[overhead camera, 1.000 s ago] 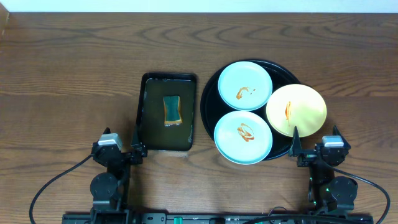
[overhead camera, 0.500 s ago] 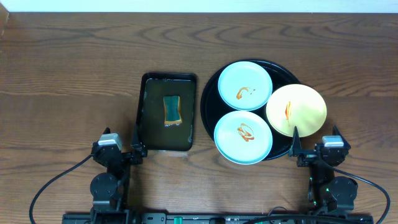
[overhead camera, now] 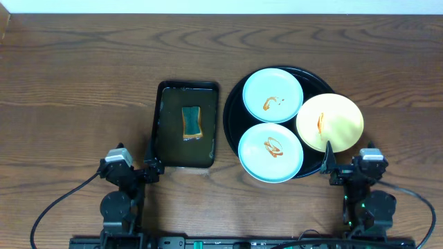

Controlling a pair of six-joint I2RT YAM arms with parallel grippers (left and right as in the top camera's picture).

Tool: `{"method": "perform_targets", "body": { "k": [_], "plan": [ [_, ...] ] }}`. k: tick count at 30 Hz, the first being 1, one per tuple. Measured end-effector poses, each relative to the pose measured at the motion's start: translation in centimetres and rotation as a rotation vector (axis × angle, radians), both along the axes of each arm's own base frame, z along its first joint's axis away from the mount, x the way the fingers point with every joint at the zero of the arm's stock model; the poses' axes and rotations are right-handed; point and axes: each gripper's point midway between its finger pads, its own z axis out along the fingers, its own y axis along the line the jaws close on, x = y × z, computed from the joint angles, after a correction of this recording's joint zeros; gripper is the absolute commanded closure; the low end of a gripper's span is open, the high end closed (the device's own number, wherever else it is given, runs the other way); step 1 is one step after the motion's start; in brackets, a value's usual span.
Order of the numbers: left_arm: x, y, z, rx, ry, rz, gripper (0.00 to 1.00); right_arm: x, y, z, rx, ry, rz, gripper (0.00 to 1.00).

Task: Clean dirty plates on tray and stack at the side
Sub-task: 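Reach the left gripper to the sponge in the water tray and grasp it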

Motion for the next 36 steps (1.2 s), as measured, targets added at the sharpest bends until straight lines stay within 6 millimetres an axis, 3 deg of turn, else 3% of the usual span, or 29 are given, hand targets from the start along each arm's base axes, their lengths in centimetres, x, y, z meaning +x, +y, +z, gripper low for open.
{"method": "perform_targets", "body": {
  "k": [3, 6, 13, 24, 28, 29, 30, 36],
  "plan": [
    [-0.2, 0.1, -1.3, -0.020, 0.083, 0.008, 0.18, 0.0, 0.0, -1.0, 0.039, 0.084, -0.011, 0.01],
    [-0.3, 0.1, -2.4, -0.031, 0.186, 0.013, 0.18, 0.1, 0.1, -0.6, 0.076, 0.155, -0.016, 0.01],
    [0.7, 0.0, 0.9, -0.033, 0.330, 0.011, 0.18, 0.3, 0.8, 0.5, 0.151, 0.358, -0.004, 0.01],
    [2.3, -1.9, 2.1, -0.081, 0.784, -0.076, 0.18, 0.4, 3.6, -2.6, 0.260, 0.738, 0.106, 0.01],
    [2.7, -2.2, 1.4, -0.094, 0.862, -0.088, 0.18, 0.8, 5.4, -3.3, 0.322, 0.778, 0.195, 0.01],
    [2.6, -2.2, 1.0, -0.095, 0.880, -0.087, 0.04, 1.1, 5.8, -3.2, 0.335, 0.773, 0.217, 0.01],
    [2.5, -2.3, 0.7, -0.092, 0.896, -0.089, 0.02, 1.2, 6.1, -3.1, 0.345, 0.770, 0.235, 0.03],
    [2.8, -2.4, 0.2, -0.103, 0.914, -0.090, 0.02, 0.9, 6.7, -3.1, 0.370, 0.779, 0.265, 0.11]
  ]
}}
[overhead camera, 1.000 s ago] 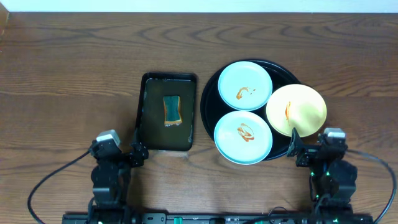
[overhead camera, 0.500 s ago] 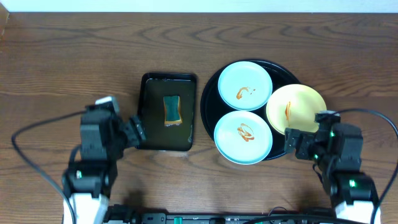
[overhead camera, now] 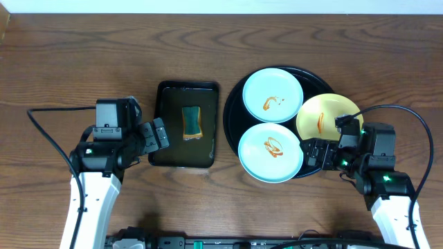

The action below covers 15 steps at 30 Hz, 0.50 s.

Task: Clean dirty plates on tray and stack at the side
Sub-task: 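Reach the left gripper to the sponge in the water tray and grasp it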

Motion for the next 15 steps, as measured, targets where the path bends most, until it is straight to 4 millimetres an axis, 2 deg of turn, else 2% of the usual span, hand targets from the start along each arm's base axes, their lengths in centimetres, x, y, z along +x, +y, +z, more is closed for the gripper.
{"method": "perform_targets", "body": {
  "k": [3, 6, 10, 13, 15],
  "plan": [
    [0.7, -0.1, 0.4, -0.004, -0.033, -0.002, 0.02, -0.8, 0.2, -0.8, 0.004, 0.053, 0.006, 0.23],
    [1.9, -0.2, 1.2, -0.016, -0.091, 0.007, 0.01, -1.4, 0.5, -1.8, 0.011, 0.112, 0.014, 0.25],
    [3.8, -0.8, 2.4, -0.044, -0.176, -0.005, 0.02, -1.3, 0.7, -2.9, 0.008, 0.160, 0.015, 0.34],
    [4.8, -2.0, 2.5, -0.053, -0.204, -0.047, 0.03, -1.0, 1.0, -3.9, 0.004, 0.190, 0.021, 0.36],
    [5.3, -3.2, 1.9, -0.056, -0.192, -0.089, 0.05, -1.0, 1.3, -4.7, 0.002, 0.213, 0.032, 0.46]
  ]
}}
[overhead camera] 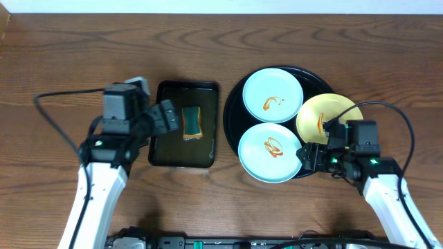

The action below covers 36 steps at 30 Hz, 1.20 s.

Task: Clean dirty plates on tray and stack at the side
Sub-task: 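Reach the left gripper to the sponge in the water tray and grasp it, then lift the sponge with the left gripper out of the water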

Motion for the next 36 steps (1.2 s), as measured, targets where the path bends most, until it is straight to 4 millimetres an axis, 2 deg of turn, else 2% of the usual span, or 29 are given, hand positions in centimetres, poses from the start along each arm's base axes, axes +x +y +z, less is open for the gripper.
{"method": "perform_targets", "body": {
  "k": [8, 13, 16, 19, 21, 26, 27, 30, 32, 34, 36],
  "plan": [
    [1.8, -4.3, -4.1, 0.020, 0.077, -0.129, 0.14, 0.5, 0.9, -1.7, -0.003, 0.036, 0.026, 0.50],
    [2.4, -6.4, -7.0, 0.061, 0.115, -0.181, 0.15, 0.6, 0.5, -2.9, -0.021, 0.077, -0.010, 0.50],
    [2.8, -7.4, -8.3, 0.078, 0.125, -0.202, 0.14, 0.5, 0.3, -3.6, -0.033, 0.105, -0.025, 0.58],
    [2.9, -7.9, -9.8, 0.101, 0.150, -0.212, 0.15, 0.3, 0.1, -4.3, -0.042, 0.132, -0.035, 0.66],
    [3.0, -7.9, -10.8, 0.117, 0.166, -0.211, 0.15, 0.1, 0.0, -4.7, -0.045, 0.148, -0.039, 0.67],
    [2.8, -7.6, -12.9, 0.143, 0.216, -0.204, 0.16, 0.2, 0.0, -4.8, -0.046, 0.152, -0.044, 0.77],
    [2.8, -7.6, -13.2, 0.146, 0.221, -0.204, 0.21, 0.2, 0.0, -4.8, -0.046, 0.151, -0.045, 0.76],
    [2.7, -7.4, -14.6, 0.162, 0.251, -0.201, 0.27, 0.3, 0.0, -4.8, -0.045, 0.148, -0.046, 0.76],
    [2.6, -7.2, -15.1, 0.171, 0.264, -0.197, 0.37, 0.3, 0.0, -4.8, -0.045, 0.148, -0.046, 0.76],
    [2.6, -7.0, -15.4, 0.186, 0.270, -0.194, 0.44, 0.3, 0.0, -4.8, -0.045, 0.148, -0.046, 0.79],
    [2.7, -6.7, -15.5, 0.200, 0.268, -0.186, 0.47, 0.3, 0.0, -4.8, -0.044, 0.148, -0.047, 0.83]
  ]
}}
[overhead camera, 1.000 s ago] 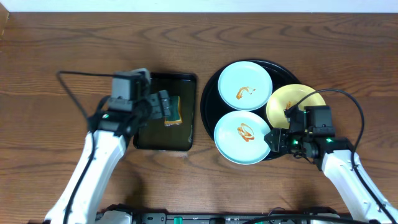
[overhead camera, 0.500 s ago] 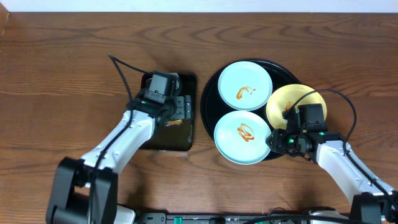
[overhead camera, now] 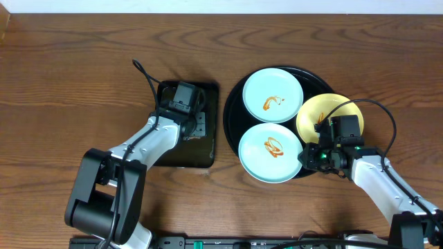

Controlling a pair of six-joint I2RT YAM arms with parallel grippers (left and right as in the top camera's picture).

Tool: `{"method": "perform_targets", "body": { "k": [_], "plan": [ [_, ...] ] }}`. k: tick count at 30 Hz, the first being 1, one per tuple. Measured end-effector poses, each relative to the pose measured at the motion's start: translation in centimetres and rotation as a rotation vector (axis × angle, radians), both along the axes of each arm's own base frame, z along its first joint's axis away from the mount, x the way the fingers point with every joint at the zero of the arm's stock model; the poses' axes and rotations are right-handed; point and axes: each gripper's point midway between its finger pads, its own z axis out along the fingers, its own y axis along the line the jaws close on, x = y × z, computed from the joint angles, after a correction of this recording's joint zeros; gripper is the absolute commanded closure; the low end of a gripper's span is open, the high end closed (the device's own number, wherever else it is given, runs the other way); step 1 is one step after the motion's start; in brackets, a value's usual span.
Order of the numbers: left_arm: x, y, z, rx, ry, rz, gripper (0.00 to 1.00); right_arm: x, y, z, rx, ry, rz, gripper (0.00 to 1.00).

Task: Clean dirty plates on tray and stack at the side
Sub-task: 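Lift the sponge with the left gripper out of the water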

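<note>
Three dirty plates lie on a round black tray [overhead camera: 234,97]: a far light-blue plate [overhead camera: 272,86], a near light-blue plate [overhead camera: 266,159] and a yellow plate [overhead camera: 324,109], each with orange sauce streaks. My left gripper [overhead camera: 193,124] is down inside the black rectangular basin [overhead camera: 208,151], right where the sponge lies; the wrist hides the sponge and the fingers. My right gripper [overhead camera: 305,156] sits at the right rim of the near blue plate, beside the yellow plate. Its jaws are too dark to read.
The wooden table [overhead camera: 83,62] stretches to the left and far side of the basin and tray. A black cable [overhead camera: 145,76] arcs up from the left wrist. The right arm's cable loops over the table right of the yellow plate.
My left gripper has moved right from the basin's left edge to sit over the sponge, covering it. The right gripper has shifted slightly and stays at the near blue plate's right rim.
Both arms were folded at the table's near edge, sponge and plates untouched. Then the left arm stood left of the basin and the right arm near the tray's right side. Both came closer; now the left is on the sponge, the right at the near blue plate.
</note>
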Motion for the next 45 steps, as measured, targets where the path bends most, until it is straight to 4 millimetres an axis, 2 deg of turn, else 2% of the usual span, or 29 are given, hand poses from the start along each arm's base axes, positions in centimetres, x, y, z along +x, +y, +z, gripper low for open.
{"method": "perform_targets", "body": {
  "k": [3, 7, 8, 21, 26, 29, 36, 45],
  "plan": [
    [0.1, 0.4, 0.0, 0.018, -0.007, 0.011, 0.57, 0.0, 0.0, 0.0, 0.001, 0.001, -0.004, 0.88],
    [0.2, 0.5, 0.0, 0.029, -0.013, 0.013, 0.91, 0.0, 0.0, 0.0, 0.001, 0.000, -0.002, 0.87],
    [0.3, 0.6, 0.1, 0.031, -0.016, 0.012, 0.92, 0.0, 0.0, 0.0, 0.001, 0.000, -0.002, 0.87],
    [0.7, 1.1, 0.2, 0.059, -0.037, 0.030, 0.93, 0.0, 0.0, 0.0, 0.002, 0.000, -0.002, 0.85],
    [1.2, 1.0, 1.1, 0.050, -0.070, 0.032, 0.93, 0.0, 0.0, 0.0, 0.002, 0.000, -0.002, 0.86],
    [2.0, 0.7, 3.1, 0.027, -0.135, 0.035, 0.93, 0.0, 0.0, 0.0, 0.002, 0.000, -0.002, 0.87],
    [3.4, 0.3, 9.3, -0.026, -0.320, 0.028, 0.92, 0.0, 0.0, 0.0, 0.002, 0.000, -0.002, 0.89],
    [3.6, 0.3, 11.7, -0.029, -0.388, 0.006, 0.93, 0.1, 0.0, 0.0, 0.003, -0.003, -0.002, 0.93]
  ]
}}
